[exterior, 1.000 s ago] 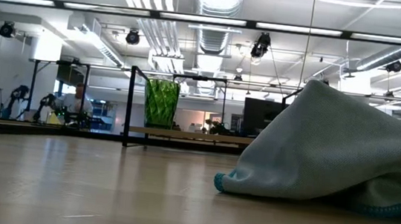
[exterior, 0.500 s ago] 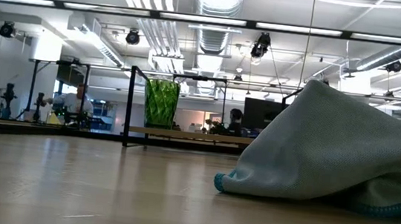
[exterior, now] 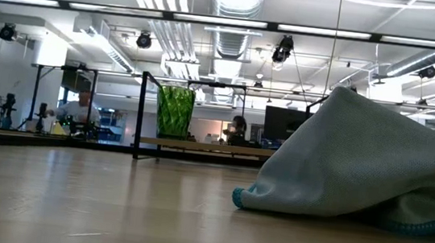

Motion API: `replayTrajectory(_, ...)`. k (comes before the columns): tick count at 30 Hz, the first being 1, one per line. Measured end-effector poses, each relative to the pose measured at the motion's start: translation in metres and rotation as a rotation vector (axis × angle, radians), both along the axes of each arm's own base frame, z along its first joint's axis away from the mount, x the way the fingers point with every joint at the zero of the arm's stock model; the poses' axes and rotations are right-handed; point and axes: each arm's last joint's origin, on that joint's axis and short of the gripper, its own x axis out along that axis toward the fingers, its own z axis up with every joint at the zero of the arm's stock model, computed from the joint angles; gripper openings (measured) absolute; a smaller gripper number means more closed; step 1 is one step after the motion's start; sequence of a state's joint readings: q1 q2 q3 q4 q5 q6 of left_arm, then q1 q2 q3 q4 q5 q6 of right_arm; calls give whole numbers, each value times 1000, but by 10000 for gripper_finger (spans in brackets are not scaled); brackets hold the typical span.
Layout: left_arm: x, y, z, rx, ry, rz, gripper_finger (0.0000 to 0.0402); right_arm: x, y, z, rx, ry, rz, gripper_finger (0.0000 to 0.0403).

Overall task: Stack small to large cups/mugs on shelf
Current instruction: Put the blue mug on the shelf

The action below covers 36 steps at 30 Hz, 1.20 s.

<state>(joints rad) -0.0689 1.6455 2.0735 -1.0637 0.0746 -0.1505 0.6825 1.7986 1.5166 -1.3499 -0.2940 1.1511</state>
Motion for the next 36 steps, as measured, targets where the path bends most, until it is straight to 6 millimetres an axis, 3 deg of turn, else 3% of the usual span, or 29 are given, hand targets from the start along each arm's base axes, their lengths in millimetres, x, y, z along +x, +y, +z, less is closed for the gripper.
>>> replayTrajectory(20,-1,-2,1,-8,0,-15,80,14,12,-37,-74,19,95,102)
replayTrajectory(30,-4,-3,0,-23,15,-39,80,12,10,-33,-77,6,90,99)
replayTrajectory(36,-5,-3,1,-23,16,-40,80,10,7,-40,-102,9,120,70)
